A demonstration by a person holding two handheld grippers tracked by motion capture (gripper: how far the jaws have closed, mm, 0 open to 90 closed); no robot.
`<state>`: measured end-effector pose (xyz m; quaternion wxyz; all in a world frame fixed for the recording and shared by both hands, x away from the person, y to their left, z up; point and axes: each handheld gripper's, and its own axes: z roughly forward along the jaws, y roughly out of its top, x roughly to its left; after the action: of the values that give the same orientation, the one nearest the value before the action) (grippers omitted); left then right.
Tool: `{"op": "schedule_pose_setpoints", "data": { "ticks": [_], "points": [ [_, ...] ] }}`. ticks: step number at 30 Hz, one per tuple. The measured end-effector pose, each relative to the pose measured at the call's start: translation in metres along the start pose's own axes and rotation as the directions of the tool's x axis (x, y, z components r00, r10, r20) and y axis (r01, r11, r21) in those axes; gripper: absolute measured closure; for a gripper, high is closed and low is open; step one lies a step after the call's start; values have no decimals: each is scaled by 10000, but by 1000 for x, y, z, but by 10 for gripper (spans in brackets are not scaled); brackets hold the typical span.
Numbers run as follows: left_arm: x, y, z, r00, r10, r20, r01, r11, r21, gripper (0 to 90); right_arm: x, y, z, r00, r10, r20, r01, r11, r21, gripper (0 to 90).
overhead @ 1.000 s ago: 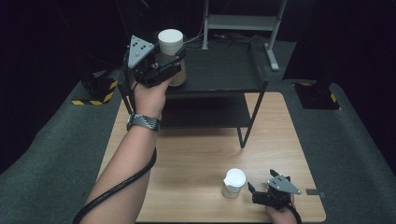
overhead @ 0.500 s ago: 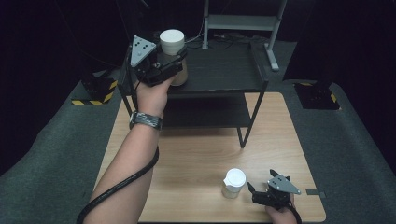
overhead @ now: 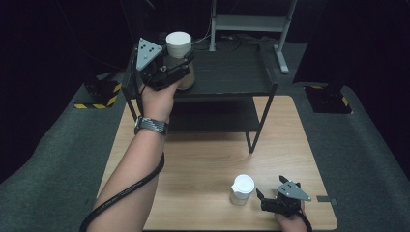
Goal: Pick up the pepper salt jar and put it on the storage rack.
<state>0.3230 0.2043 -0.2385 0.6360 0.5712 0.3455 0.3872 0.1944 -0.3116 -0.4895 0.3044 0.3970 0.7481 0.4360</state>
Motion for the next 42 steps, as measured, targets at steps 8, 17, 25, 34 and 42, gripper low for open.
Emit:
{"op": "schedule_pose_setpoints", "data": {
  "ticks": [8, 17, 25, 34, 42],
  "points": [
    [-1, 3, 1, 10000, 84, -36, -83, 9998, 161, 338, 0, 0, 0, 10000, -7, 10, 7, 10000, -7, 0],
    [-5, 6, -4, 9995, -198, -258, 206, 9993, 310, 65, 0, 0, 0, 10000, 0, 6, 0, 10000, 11, 0],
    [-10, 11, -19, 9996, -243, -170, 248, 9993, 288, 4, 1, 0, 0, 10000, -18, 2, 18, 10000, 14, 0],
    [-13, 14, -34, 9999, -112, -61, 115, 9992, 385, 4, 1, 0, 0, 10000, -29, 29, 29, 10000, 11, 0],
    [-10, 6, -57, 10000, 32, 63, -36, 9982, 595, 4, 1, 0, 0, 10000, -32, 17, 32, 10000, 6, 0]
  ]
}}
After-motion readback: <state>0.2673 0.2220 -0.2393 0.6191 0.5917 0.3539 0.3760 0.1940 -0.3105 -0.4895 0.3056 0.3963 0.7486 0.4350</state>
